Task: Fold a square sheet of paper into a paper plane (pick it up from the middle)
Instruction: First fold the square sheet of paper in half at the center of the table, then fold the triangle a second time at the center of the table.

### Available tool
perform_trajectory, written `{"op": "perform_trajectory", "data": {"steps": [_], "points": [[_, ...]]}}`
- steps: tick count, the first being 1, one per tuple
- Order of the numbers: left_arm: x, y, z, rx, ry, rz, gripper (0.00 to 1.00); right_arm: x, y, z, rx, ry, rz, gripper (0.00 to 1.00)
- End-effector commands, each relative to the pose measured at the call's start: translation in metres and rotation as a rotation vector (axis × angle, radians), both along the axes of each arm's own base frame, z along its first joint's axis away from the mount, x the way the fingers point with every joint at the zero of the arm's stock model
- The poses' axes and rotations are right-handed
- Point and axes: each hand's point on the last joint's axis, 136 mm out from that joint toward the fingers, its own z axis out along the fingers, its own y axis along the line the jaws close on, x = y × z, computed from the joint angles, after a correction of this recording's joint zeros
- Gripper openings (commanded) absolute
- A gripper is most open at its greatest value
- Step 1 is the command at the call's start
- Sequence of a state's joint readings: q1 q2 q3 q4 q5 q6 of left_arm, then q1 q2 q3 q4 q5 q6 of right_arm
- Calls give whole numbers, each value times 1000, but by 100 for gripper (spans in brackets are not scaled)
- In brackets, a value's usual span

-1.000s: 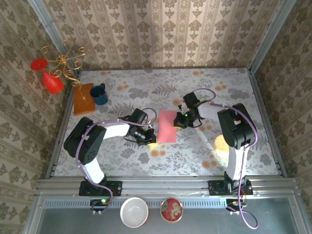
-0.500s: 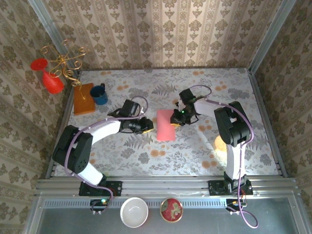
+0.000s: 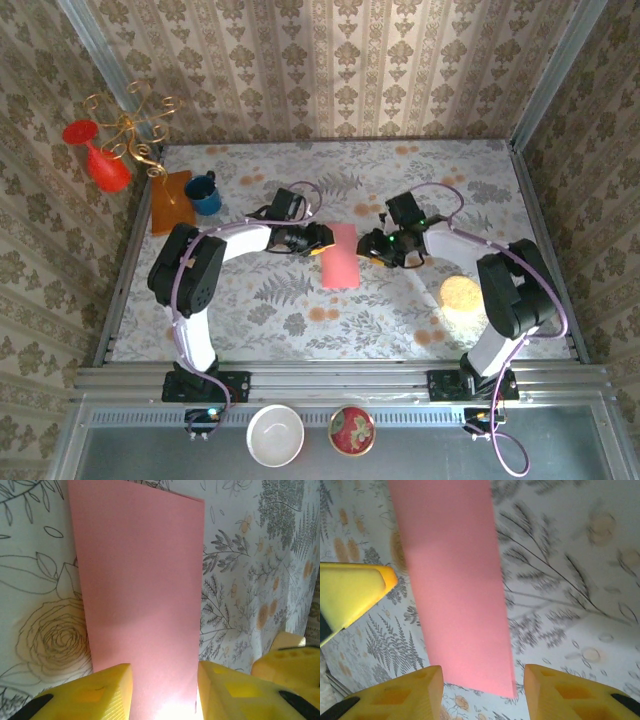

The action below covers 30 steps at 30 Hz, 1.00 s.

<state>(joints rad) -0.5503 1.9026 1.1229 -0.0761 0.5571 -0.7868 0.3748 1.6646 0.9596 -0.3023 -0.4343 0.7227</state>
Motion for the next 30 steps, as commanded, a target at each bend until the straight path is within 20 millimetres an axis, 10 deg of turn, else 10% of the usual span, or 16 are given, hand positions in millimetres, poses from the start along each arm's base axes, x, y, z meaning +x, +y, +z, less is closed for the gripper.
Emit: {"op": "perform_trajectory", "data": {"steps": [1, 30], "points": [[11, -13, 11, -48, -3, 1, 39, -7, 3, -3, 72, 32, -71, 49], [-1, 16, -49, 74, 182, 117, 39, -43, 27, -35, 120, 121, 58, 41]]}}
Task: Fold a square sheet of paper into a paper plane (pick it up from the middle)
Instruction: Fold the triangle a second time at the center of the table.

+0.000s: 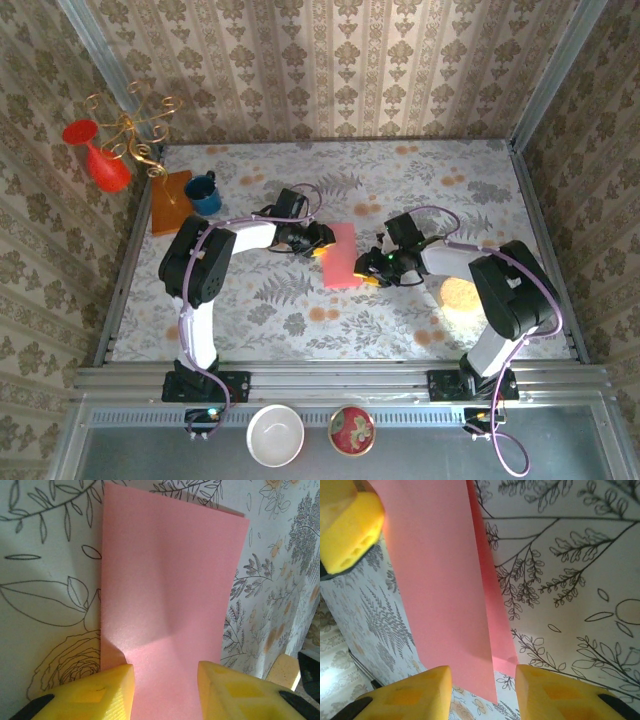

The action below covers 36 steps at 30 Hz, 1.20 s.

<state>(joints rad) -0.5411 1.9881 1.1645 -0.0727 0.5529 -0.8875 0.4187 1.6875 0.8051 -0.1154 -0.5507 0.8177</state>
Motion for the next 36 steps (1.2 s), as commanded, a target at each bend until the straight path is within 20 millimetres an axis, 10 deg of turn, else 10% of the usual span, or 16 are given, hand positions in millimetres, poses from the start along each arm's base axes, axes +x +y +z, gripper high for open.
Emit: {"op": "perform_trajectory", "data": {"steps": [1, 22, 31, 36], "points": [[-11, 16, -26, 62, 81, 32, 39, -8, 6, -6, 9, 30, 40, 40], [-10, 14, -20, 46, 69, 15, 39, 3, 3, -3, 40, -7, -58, 21], [14, 1, 30, 15, -114, -118, 39, 0, -6, -3, -10, -8, -61, 7], [25, 1, 25, 19, -114, -105, 38, 1, -4, 0, -3, -14, -56, 5]]}}
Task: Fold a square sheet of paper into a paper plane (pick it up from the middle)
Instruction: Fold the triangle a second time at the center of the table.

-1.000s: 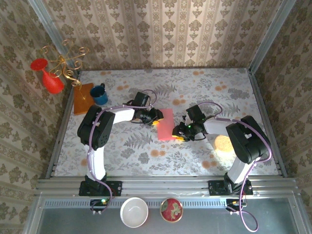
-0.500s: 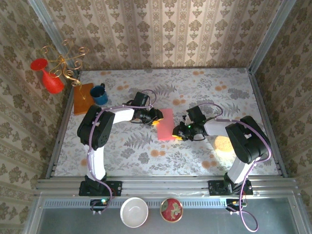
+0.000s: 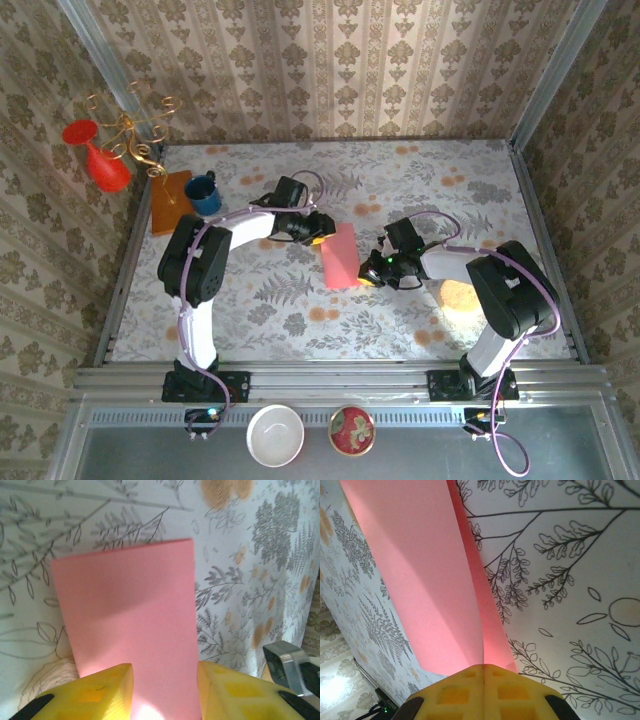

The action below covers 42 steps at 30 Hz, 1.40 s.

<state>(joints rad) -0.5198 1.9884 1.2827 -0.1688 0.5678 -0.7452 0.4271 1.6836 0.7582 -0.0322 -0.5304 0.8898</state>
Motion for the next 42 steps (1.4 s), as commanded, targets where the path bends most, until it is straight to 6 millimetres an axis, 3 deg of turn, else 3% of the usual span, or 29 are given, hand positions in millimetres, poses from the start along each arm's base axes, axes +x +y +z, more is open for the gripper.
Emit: {"op": "perform_trajectory", "data": {"steps": [1, 11, 23, 31, 42], "points": [[4, 6, -8, 32, 2, -12, 38, 2, -4, 7, -14, -21, -1, 5], [-2, 5, -43, 87, 64, 5, 32, 14, 15, 26, 85, -116, 79, 3], [-6, 9, -56, 105, 79, 24, 29, 44, 54, 46, 158, -197, 126, 2], [-8, 16, -64, 134, 90, 38, 20, 59, 58, 31, 110, -196, 71, 2], [-11, 18, -71, 144, 108, 45, 16, 68, 52, 16, 62, -178, 5, 2]]}}
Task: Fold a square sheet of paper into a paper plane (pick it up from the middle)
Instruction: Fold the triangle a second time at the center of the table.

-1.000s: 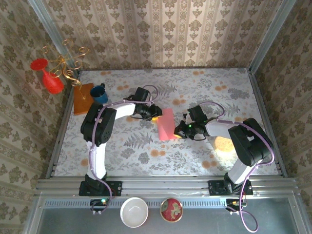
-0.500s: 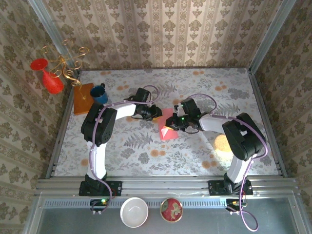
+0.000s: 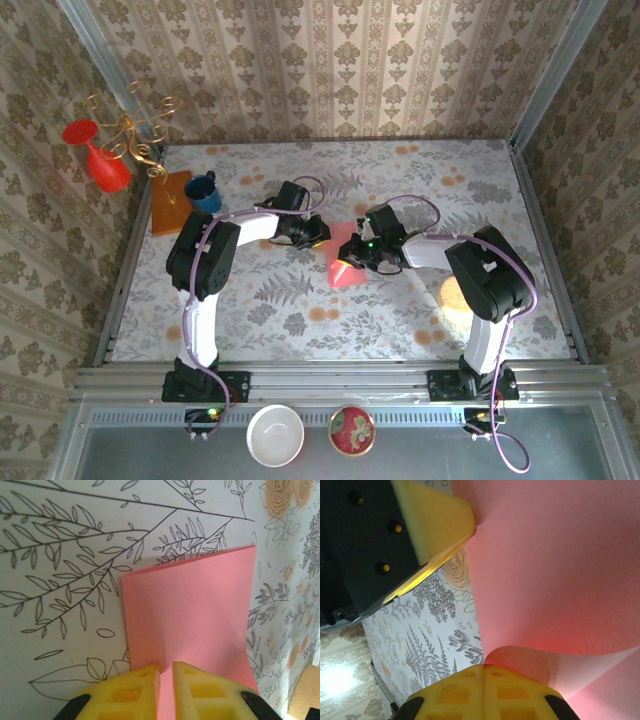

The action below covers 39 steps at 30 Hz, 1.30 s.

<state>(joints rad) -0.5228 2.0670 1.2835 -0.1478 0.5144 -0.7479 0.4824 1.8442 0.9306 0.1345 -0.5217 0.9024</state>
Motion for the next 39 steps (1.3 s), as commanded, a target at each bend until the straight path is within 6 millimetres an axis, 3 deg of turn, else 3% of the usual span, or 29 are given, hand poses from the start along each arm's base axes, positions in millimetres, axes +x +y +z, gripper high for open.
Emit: {"op": "perform_trajectory", "data": {"steps": [1, 39], "points": [[-15, 12, -34, 76, 81, 18, 16, 13, 2, -1, -9, -21, -40, 2], [-19, 12, -37, 80, 104, 11, 15, 12, 14, -10, 35, -2, 10, 2]]}}
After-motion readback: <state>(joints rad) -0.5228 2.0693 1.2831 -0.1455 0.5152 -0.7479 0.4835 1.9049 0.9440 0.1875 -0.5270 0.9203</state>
